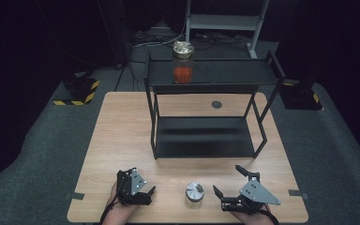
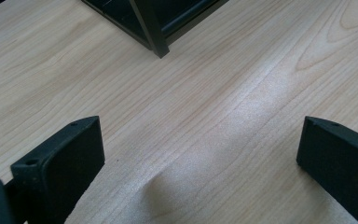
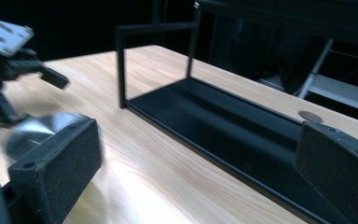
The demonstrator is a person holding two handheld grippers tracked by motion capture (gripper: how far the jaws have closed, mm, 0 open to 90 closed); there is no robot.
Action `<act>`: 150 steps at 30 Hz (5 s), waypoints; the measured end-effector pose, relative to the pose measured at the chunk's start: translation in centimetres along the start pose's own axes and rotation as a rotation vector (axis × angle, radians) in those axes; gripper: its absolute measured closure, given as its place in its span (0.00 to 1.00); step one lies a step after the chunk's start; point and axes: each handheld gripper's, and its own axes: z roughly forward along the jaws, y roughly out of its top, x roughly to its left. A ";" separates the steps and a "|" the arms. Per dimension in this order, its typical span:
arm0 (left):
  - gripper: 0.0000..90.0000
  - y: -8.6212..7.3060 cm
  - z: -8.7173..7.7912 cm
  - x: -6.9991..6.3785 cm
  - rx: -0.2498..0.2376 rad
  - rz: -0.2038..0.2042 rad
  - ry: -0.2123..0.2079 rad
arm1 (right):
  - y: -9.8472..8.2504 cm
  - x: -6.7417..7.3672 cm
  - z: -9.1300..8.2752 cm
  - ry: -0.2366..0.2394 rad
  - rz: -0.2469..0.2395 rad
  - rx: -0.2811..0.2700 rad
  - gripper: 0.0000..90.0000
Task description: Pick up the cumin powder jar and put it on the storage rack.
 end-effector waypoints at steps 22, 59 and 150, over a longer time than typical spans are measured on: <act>0.01 -0.2 -0.1 0.1 -0.010 0.000 -0.004 | -0.1 2.8 2.7 0.160 0.009 -0.003 0.00; 0.01 -0.6 -0.3 0.3 -0.033 -0.013 -0.013 | -3.3 2.3 4.7 0.240 0.081 -0.022 0.38; 0.01 -1.2 -0.5 1.5 -0.062 -0.021 -0.080 | 2.9 -3.8 0.7 -0.103 0.129 -0.166 0.38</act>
